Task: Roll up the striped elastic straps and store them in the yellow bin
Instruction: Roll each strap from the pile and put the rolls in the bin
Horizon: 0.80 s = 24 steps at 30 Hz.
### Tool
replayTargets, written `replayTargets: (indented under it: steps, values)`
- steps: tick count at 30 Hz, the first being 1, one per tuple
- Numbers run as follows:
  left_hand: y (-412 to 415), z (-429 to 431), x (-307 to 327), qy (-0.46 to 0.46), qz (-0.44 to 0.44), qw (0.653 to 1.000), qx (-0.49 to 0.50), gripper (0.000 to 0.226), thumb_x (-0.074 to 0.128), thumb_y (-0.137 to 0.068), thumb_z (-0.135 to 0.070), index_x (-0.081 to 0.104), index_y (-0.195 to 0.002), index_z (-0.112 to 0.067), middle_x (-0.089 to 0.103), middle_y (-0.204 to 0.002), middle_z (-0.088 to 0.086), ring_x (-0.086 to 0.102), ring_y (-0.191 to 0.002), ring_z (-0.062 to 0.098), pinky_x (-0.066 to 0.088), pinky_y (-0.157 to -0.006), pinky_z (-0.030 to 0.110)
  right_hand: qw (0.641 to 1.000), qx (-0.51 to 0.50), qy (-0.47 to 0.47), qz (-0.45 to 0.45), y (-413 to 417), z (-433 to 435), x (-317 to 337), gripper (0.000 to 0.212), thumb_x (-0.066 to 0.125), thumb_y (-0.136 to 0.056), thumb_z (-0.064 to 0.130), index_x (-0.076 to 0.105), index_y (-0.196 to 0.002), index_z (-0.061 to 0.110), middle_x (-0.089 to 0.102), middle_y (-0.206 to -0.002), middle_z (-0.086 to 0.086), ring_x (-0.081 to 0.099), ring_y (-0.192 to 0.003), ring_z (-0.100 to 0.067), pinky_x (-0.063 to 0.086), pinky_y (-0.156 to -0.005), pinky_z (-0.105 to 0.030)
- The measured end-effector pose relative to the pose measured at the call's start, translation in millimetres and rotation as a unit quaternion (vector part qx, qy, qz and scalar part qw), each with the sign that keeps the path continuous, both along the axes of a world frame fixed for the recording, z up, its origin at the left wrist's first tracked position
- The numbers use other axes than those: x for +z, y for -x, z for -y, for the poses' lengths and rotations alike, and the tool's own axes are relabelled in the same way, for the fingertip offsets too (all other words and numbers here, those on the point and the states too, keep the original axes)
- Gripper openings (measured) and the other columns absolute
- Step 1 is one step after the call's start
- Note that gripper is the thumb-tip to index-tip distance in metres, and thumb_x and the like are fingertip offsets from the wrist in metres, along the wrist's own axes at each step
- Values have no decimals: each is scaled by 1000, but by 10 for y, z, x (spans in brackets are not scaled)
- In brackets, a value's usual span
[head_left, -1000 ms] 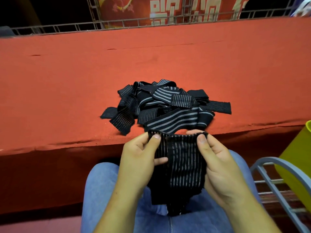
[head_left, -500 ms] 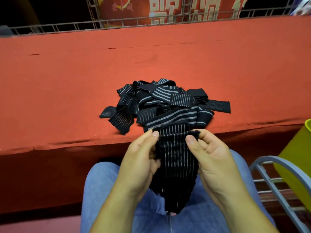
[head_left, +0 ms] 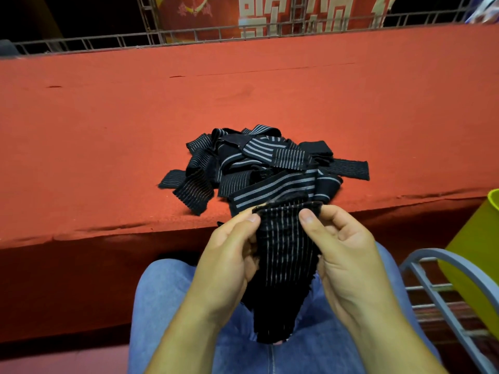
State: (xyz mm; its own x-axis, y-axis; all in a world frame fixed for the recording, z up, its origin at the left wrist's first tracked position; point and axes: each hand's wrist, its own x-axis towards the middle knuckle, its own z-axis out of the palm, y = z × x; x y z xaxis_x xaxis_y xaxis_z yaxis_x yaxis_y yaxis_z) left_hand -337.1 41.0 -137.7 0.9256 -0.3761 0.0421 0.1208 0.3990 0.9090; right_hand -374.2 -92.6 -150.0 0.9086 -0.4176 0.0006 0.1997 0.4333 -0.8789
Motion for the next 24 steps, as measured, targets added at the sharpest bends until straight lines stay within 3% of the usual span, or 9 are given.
replayTargets:
  steps: [7,11,15,17,21,24]
  values:
    - [-9,-17,3,-26,2,1000,-6,35,52,-85,-25,83,-102,-20,79,-109,6,74,-98,10,59,-77,22,1000,-5,23,-9,25,39,30,14,82,-70,29,82,-84,24,76,-77,-7,70,-68,-15,59,-65,-23]
    - [-17,-38,-15,-59,2,998,-4,40,44,-102,-14,83,-102,-23,80,-106,3,74,-97,8,58,-74,21,1000,-8,26,-12,18,47,27,16,81,-72,26,82,-86,18,78,-80,-9,71,-70,-15,59,-65,-22]
    - [-8,-47,-22,-84,14,996,-12,45,39,-105,-11,83,-101,-22,80,-103,0,73,-95,6,57,-74,20,999,-19,29,-20,6,60,7,26,81,-72,25,80,-92,8,80,-87,-14,73,-77,-20,61,-69,-24]
    - [-8,-47,-29,-94,20,995,-13,43,39,-106,-12,81,-103,-19,80,-104,-1,74,-96,6,58,-77,21,999,-21,29,-23,4,61,1,28,81,-72,25,79,-92,7,80,-87,-14,73,-77,-21,61,-68,-24]
    - [-20,-51,-60,-101,56,993,-25,36,45,-106,-23,80,-111,-31,78,-115,0,72,-109,10,57,-86,24,999,-24,36,-30,12,64,-15,26,82,-71,26,80,-89,8,80,-87,-13,73,-76,-19,60,-66,-24]
    - [-41,-66,-95,-129,130,983,-19,34,54,-102,-35,73,-126,-21,74,-126,1,68,-123,18,54,-102,39,998,-22,47,-27,2,54,-32,23,84,-68,27,82,-86,13,81,-89,-13,74,-79,-19,60,-70,-24]
